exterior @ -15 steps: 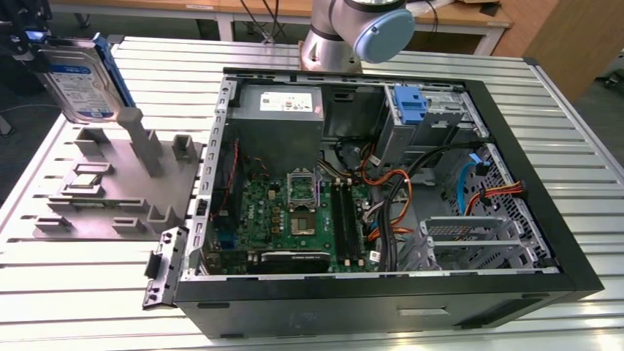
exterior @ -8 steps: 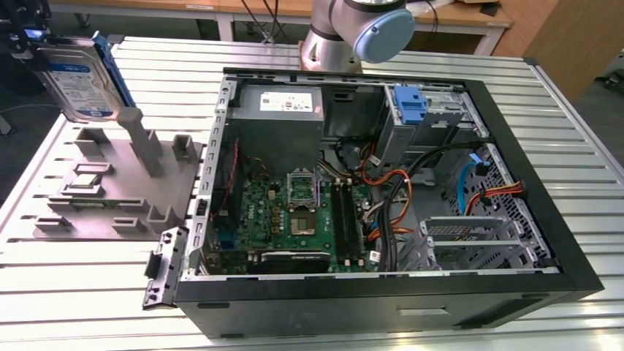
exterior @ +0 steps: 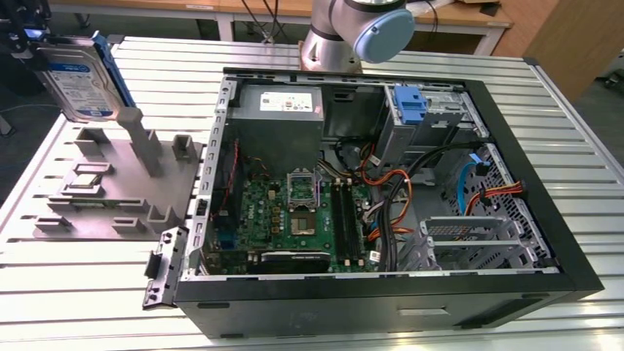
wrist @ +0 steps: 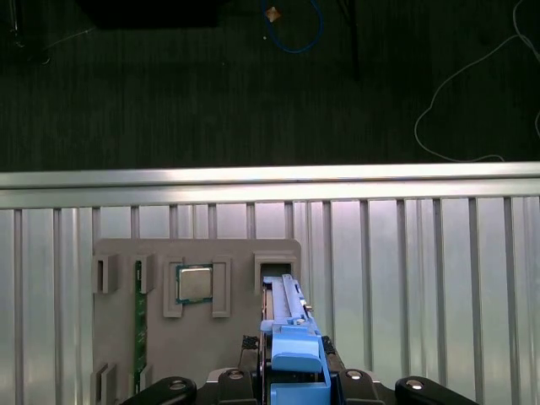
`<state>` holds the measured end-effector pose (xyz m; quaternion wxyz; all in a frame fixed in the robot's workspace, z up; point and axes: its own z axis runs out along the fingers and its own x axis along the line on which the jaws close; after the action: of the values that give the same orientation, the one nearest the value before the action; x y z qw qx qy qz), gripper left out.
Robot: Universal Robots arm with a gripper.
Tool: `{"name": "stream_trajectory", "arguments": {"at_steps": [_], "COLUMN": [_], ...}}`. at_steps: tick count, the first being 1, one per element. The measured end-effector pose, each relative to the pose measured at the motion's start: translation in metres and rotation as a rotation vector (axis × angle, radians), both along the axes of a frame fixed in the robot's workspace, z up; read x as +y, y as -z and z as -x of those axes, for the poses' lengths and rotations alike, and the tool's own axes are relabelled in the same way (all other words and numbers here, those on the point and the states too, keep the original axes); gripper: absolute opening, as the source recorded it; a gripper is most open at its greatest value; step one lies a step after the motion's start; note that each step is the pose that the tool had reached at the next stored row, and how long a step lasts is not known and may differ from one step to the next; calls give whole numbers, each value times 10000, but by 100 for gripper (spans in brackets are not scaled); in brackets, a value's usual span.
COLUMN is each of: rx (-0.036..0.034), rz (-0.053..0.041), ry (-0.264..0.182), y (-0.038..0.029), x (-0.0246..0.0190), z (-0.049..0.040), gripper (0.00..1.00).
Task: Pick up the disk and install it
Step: 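Pick up the disk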
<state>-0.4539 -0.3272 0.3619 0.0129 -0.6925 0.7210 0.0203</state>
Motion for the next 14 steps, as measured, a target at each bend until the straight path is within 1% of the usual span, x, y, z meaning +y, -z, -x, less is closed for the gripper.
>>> {"name": "stream_trajectory", "arguments": {"at_steps": [14], "rx": [1], "rz": [0], "ry": [0], "y": [-5], "x": [0], "z": [0], "gripper": [37]}}
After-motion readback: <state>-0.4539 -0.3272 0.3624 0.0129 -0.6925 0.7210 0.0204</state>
